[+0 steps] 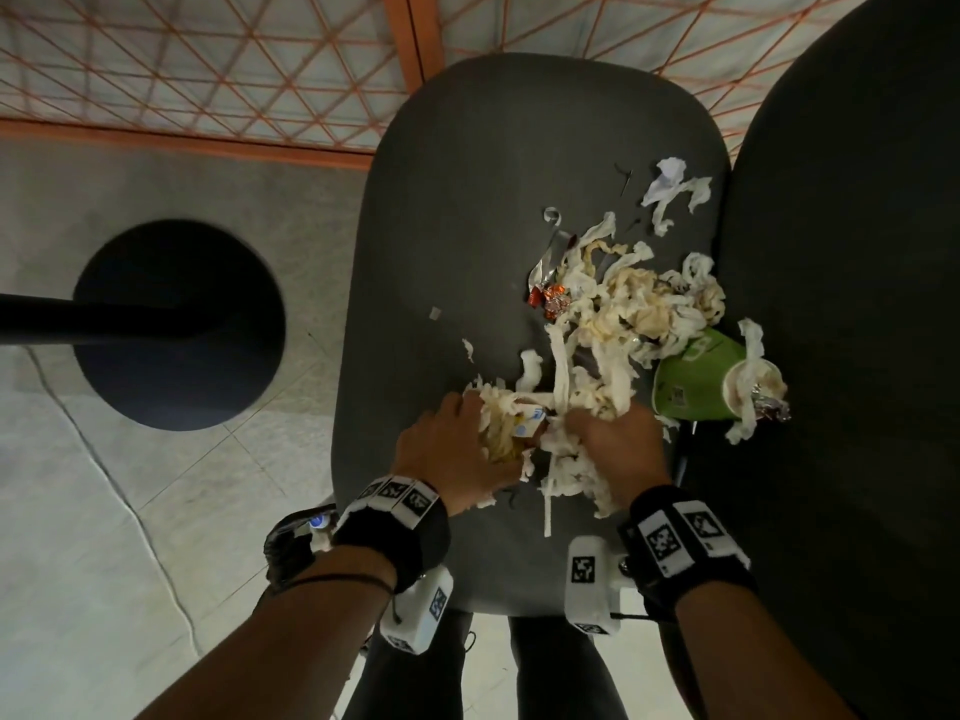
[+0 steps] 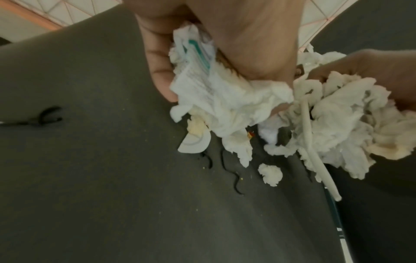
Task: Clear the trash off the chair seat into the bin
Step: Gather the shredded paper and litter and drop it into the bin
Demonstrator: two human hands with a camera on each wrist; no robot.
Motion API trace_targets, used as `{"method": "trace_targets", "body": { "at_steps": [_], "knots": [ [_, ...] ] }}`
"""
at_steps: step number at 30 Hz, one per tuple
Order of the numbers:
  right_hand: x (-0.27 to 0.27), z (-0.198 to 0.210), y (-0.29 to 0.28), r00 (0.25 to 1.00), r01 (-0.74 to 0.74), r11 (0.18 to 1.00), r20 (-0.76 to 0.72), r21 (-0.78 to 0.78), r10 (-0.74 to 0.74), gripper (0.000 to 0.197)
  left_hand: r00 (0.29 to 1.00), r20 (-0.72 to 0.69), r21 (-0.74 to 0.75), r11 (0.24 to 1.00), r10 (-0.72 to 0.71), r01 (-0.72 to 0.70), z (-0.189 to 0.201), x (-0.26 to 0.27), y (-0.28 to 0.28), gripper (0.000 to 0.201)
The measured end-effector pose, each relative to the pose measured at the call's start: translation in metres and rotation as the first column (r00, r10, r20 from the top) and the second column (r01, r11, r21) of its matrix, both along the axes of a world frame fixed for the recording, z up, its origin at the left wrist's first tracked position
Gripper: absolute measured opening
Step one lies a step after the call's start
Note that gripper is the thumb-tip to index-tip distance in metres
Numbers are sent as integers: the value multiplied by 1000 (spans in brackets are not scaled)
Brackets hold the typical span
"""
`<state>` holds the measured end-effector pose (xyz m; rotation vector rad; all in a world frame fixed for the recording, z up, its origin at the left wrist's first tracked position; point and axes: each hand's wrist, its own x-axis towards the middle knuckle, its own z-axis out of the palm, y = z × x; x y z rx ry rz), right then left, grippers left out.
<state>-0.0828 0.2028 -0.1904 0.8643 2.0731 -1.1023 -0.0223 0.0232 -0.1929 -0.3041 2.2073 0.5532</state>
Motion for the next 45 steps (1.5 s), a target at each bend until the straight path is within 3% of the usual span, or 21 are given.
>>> {"method": "trace_targets", "body": {
  "at_steps": [7, 11, 15, 21, 23, 26, 29, 32, 38, 41, 45],
  "knots": [
    [5, 12, 18, 997, 55, 996, -59, -64, -59, 26, 996, -55, -61, 995, 77, -80, 2, 2, -12, 95],
    [11, 3, 19, 1000, 13, 999, -16, -48, -14, 28, 990, -141, -77, 997, 10, -21, -8, -20, -14, 90],
    [19, 0, 15, 1000, -11, 999, -12, -49, 11, 30, 995, -95, -76, 997, -10, 3, -23, -40, -12, 104],
    [28, 18, 13, 999, 18, 996, -26, -86, -20, 25, 999, -30, -145, 989, -19, 14, -25, -38, -5, 93],
    [29, 29, 15, 998, 42, 994, -33, -102, -45, 22, 999, -19, -99, 994, 34, -35, -23, -36, -9, 92],
    [32, 46, 19, 994, 87, 985, -46, -147, -95, 24, 973, -58, 32, 974, 224, -223, -8, -29, -15, 88],
    [38, 65, 23, 989, 130, 971, -50, -203, -142, 29, 857, -164, 167, 870, 489, -464, 16, -10, -19, 65],
    [41, 82, 27, 987, 123, 961, -71, -248, -145, 28, 649, -155, 347, 656, 745, -670, 41, 13, -22, 58],
    [37, 113, 15, 984, 48, 927, -139, -373, -107, 41, 299, -51, 492, 285, 953, -823, 83, 50, -28, 52],
    [38, 119, -3, 990, 3, 916, -125, -401, -58, 51, 218, -91, 475, 235, 972, -848, 109, 84, -22, 50],
    [59, 124, -38, 964, -264, 870, -88, -416, 250, 53, 164, -134, 405, 205, 977, -891, 131, 154, -4, 40]
  ]
}}
